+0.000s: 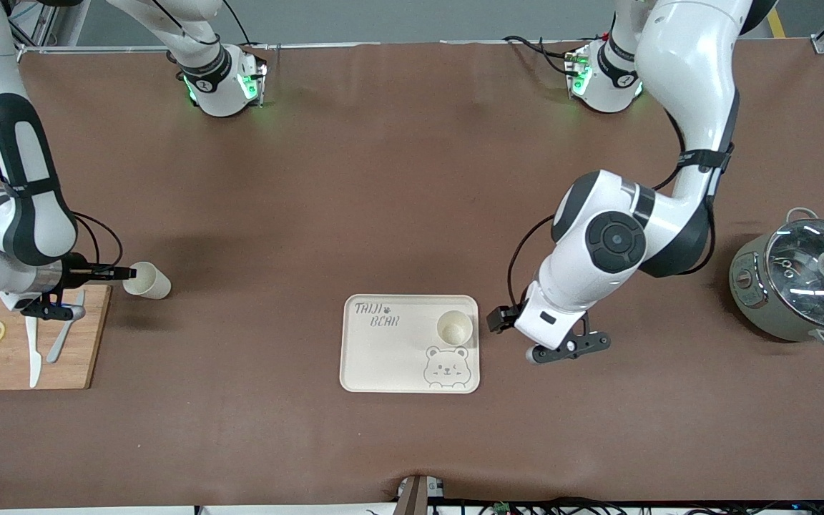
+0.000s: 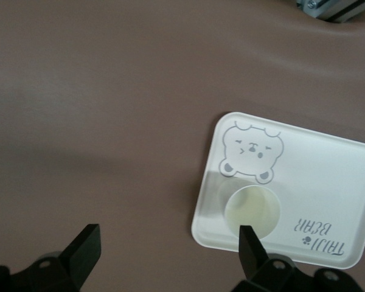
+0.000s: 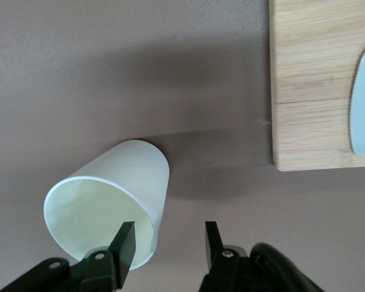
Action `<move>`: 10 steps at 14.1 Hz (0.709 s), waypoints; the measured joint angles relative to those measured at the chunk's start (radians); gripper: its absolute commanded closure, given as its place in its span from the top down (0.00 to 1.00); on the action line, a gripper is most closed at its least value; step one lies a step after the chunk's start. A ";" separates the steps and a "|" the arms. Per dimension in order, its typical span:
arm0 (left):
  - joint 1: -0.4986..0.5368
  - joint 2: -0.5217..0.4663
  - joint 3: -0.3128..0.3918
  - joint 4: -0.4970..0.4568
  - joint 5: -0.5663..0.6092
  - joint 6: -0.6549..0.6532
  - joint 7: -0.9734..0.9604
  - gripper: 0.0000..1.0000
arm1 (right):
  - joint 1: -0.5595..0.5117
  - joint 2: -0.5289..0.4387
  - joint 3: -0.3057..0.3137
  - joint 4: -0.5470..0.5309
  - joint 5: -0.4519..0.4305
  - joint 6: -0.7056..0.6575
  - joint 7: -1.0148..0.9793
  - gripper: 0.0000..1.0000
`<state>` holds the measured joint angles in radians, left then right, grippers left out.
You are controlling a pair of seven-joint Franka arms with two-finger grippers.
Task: Place white IKEA cup upright on tray with both arms
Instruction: 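Open and withdraw the left gripper while the right gripper grasps the cup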
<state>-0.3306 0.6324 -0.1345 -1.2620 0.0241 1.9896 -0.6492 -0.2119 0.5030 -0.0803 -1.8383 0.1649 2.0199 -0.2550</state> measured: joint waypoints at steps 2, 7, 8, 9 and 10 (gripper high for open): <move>0.015 -0.031 0.001 0.000 0.029 -0.060 0.022 1.00 | 0.000 0.000 0.001 -0.019 0.007 0.024 0.000 0.07; 0.112 -0.135 0.006 -0.005 0.041 -0.216 0.187 1.00 | 0.001 -0.001 0.006 -0.030 0.014 0.029 0.000 0.00; 0.140 -0.159 0.006 -0.013 0.041 -0.234 0.227 1.00 | 0.006 -0.004 0.009 -0.027 0.016 0.030 0.001 0.00; 0.166 -0.185 0.006 -0.029 0.041 -0.244 0.263 1.00 | 0.015 -0.010 0.011 -0.022 0.018 0.026 0.011 0.00; 0.188 -0.212 0.007 -0.049 0.042 -0.250 0.297 1.00 | 0.029 -0.021 0.012 -0.014 0.020 0.008 0.037 0.00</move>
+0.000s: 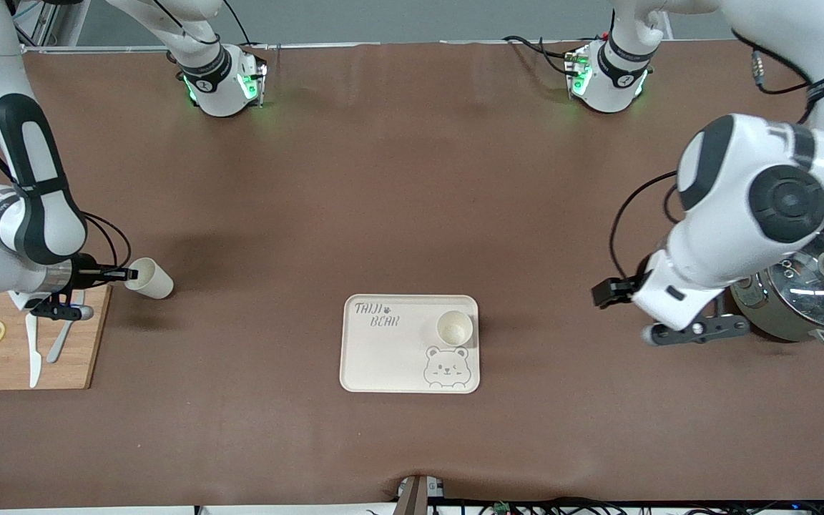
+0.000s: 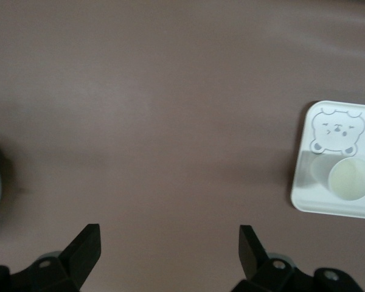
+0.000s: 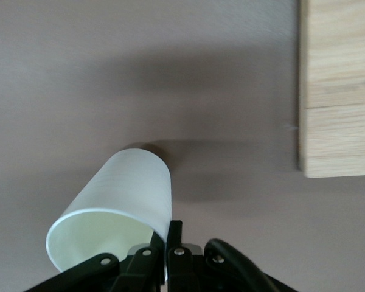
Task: Place white IKEA cup upright on tray with both arms
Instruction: 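Open and withdraw the left gripper while the right gripper grasps the cup, then lift the second cup with the right gripper and carry it to the tray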
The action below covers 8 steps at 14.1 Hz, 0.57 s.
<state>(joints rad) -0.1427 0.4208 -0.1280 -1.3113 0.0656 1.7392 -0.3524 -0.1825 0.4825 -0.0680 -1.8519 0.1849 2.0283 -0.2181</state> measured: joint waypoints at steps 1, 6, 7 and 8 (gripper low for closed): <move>0.020 -0.030 0.000 -0.025 0.000 -0.005 0.030 1.00 | 0.019 -0.013 0.001 0.013 0.000 -0.035 0.042 0.00; 0.118 -0.188 -0.001 -0.161 0.000 -0.013 0.176 1.00 | 0.148 -0.039 0.007 0.099 0.059 -0.158 0.264 0.00; 0.135 -0.217 -0.002 -0.184 0.000 -0.013 0.199 1.00 | 0.177 -0.037 0.008 0.108 0.100 -0.158 0.300 0.00; 0.147 -0.245 -0.002 -0.206 0.000 -0.013 0.221 1.00 | 0.207 -0.033 0.009 0.116 0.136 -0.158 0.338 0.00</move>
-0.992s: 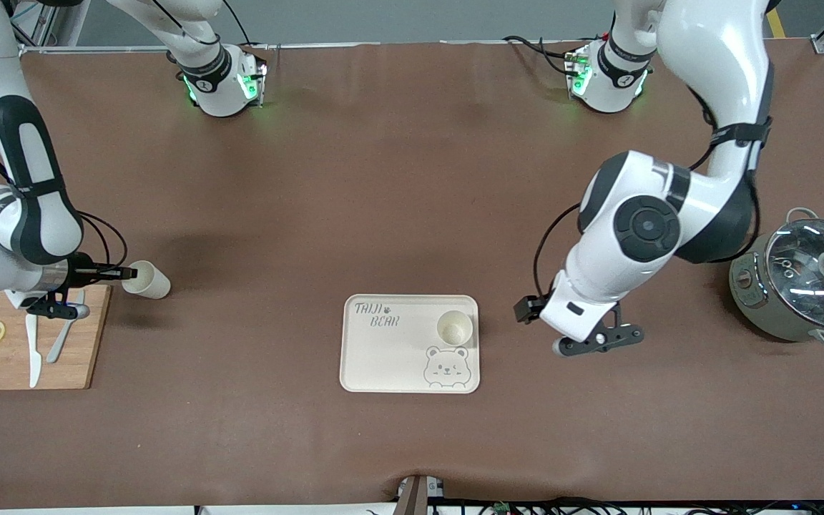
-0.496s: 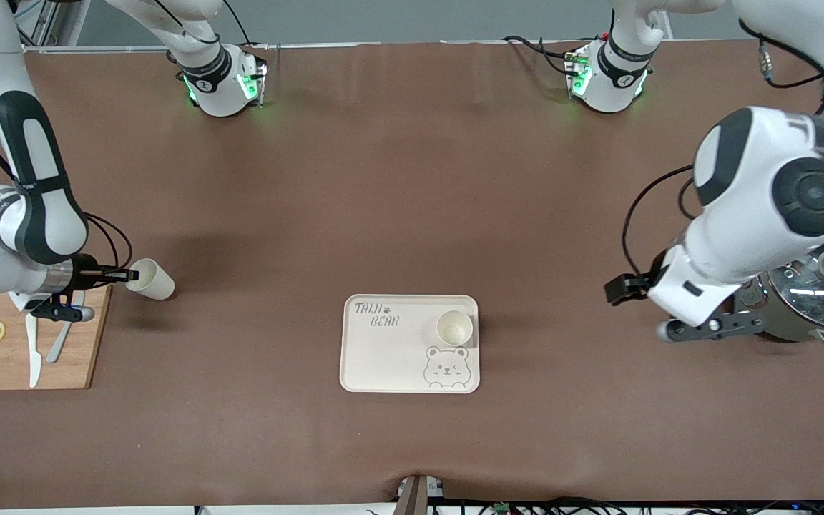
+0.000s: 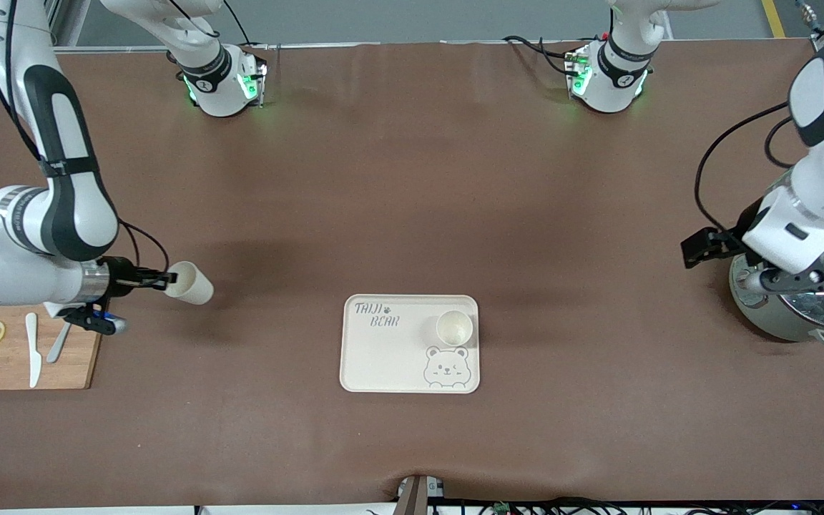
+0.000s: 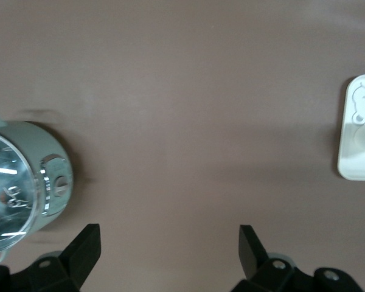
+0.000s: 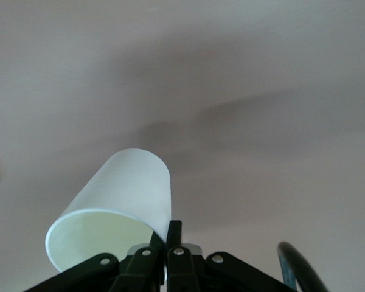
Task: Place white IKEA cup upright on tray with both arms
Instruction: 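Lift the second cup with the right gripper and carry it to the tray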
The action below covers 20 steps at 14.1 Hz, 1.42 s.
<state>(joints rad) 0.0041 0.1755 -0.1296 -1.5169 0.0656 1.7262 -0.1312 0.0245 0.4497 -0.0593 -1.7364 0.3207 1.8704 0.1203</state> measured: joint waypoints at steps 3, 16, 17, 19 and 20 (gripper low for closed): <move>0.041 -0.080 -0.001 -0.058 0.000 0.000 0.083 1.00 | 0.099 0.033 0.001 0.034 0.061 0.009 0.172 0.00; 0.094 -0.149 -0.006 -0.071 -0.009 -0.020 0.176 1.00 | 0.429 0.250 0.003 0.288 0.119 0.240 0.950 0.00; 0.094 -0.149 -0.007 -0.070 -0.016 -0.031 0.176 1.00 | 0.449 0.262 0.003 0.290 0.121 0.253 0.983 0.00; 0.094 -0.150 -0.008 -0.067 -0.023 -0.039 0.176 1.00 | 0.481 0.281 0.003 0.291 0.126 0.289 1.029 0.00; 0.093 -0.152 -0.009 -0.064 -0.024 -0.040 0.176 1.00 | 0.488 0.288 0.004 0.293 0.128 0.311 1.041 0.00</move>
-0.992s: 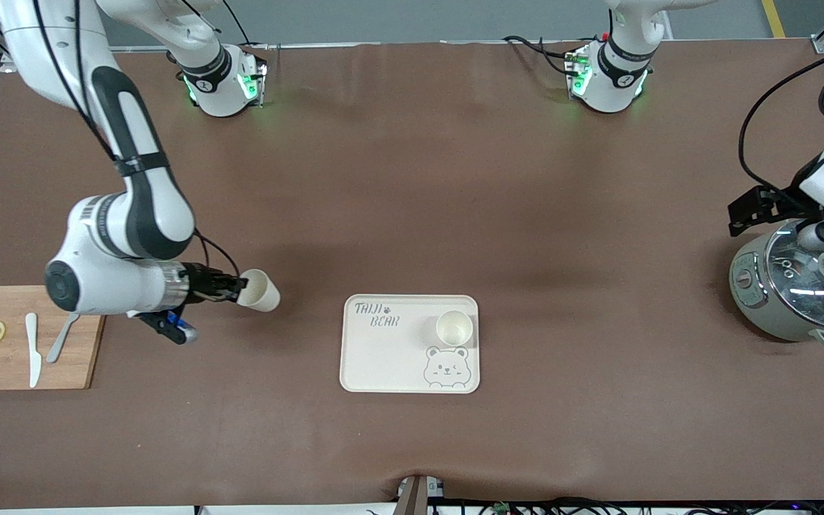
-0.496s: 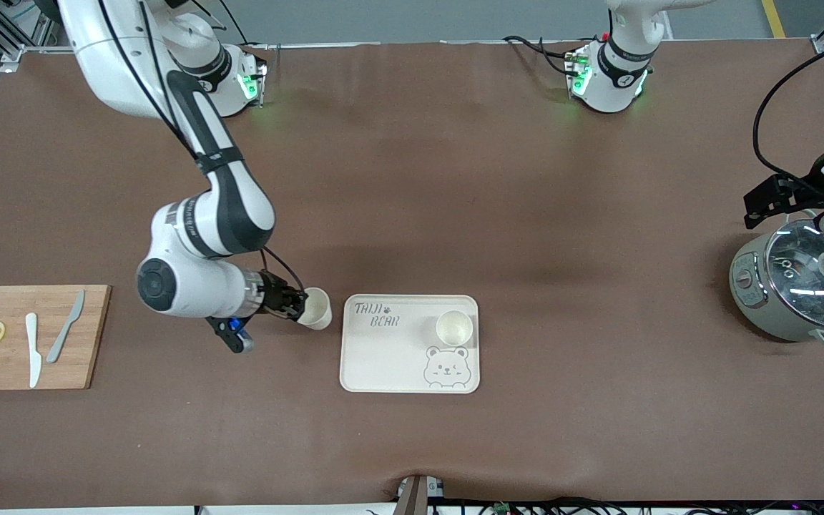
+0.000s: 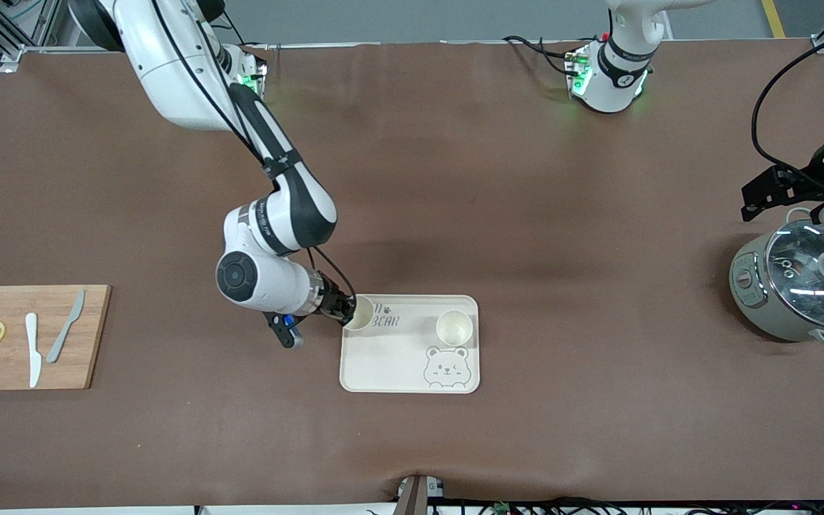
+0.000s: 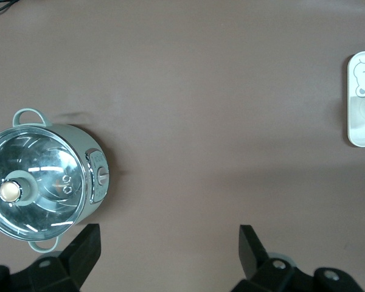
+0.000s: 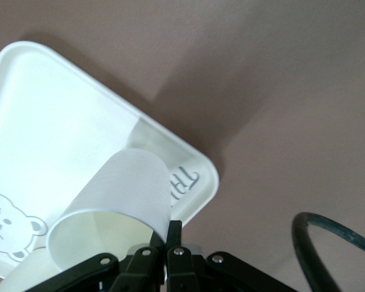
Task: Place white IKEA cup upright on tray with both arms
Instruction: 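Lift the second cup with the right gripper and carry it to the tray, then lower the cup upright onto the tray and open the right gripper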
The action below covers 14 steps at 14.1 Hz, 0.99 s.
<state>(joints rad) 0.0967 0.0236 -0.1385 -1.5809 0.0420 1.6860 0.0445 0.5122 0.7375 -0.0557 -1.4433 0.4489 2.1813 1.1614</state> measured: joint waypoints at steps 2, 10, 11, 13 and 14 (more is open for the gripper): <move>-0.001 -0.009 -0.002 0.003 -0.003 -0.003 -0.003 1.00 | 0.003 0.012 0.006 0.001 0.011 0.018 0.006 0.00; -0.007 -0.012 -0.032 -0.009 -0.019 -0.020 -0.129 1.00 | 0.018 0.036 0.012 0.010 -0.010 0.051 0.007 1.00; -0.006 -0.011 -0.032 -0.010 -0.019 -0.027 -0.130 1.00 | 0.017 0.036 0.010 0.014 -0.022 0.051 0.007 1.00; -0.006 -0.011 -0.032 -0.011 -0.019 -0.038 -0.130 1.00 | 0.015 0.033 0.003 0.025 -0.032 0.051 0.007 1.00; -0.006 -0.011 -0.032 -0.011 -0.019 -0.039 -0.130 1.00 | 0.011 0.030 0.001 0.029 -0.038 0.051 0.007 1.00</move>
<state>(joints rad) 0.0906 0.0126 -0.1706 -1.5924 0.0233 1.6469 -0.0853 0.5237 0.7672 -0.0550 -1.4138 0.4108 2.2327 1.1680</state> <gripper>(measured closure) 0.000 0.009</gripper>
